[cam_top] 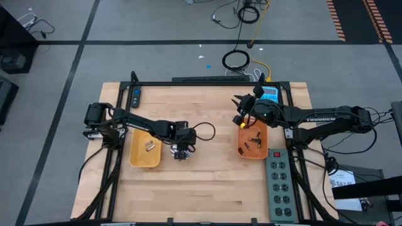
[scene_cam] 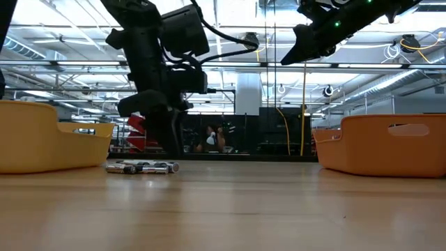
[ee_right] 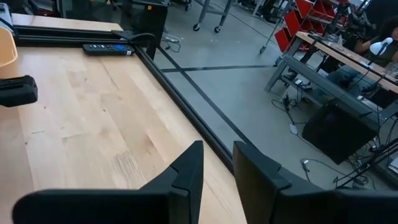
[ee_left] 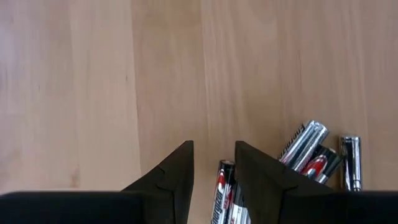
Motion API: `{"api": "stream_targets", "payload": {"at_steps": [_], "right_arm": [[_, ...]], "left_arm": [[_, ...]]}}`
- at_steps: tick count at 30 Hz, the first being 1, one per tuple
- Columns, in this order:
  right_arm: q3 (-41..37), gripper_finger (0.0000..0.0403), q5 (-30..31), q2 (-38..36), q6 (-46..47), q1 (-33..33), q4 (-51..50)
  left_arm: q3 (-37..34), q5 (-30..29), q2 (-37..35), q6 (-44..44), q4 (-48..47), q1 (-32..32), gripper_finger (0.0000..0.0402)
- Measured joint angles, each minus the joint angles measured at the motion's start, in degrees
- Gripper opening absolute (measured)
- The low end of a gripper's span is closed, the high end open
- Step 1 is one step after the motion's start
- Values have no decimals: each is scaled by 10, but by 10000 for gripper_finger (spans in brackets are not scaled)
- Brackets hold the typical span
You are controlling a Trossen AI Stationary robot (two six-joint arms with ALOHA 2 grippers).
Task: Sort batteries
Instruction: Put the silver battery into the yellow bin
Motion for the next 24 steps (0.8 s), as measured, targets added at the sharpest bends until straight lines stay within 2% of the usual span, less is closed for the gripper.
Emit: {"api": "stream_targets", "payload": {"at_steps": [13, 24], "right_arm": [[0, 80, 0, 0, 0, 0, -1], [0, 80, 0, 0, 2, 0, -1]], "left_arm": [[-36, 22, 0, -12, 50, 0, 125], [-50, 19, -1, -17, 49, 3, 125]]}}
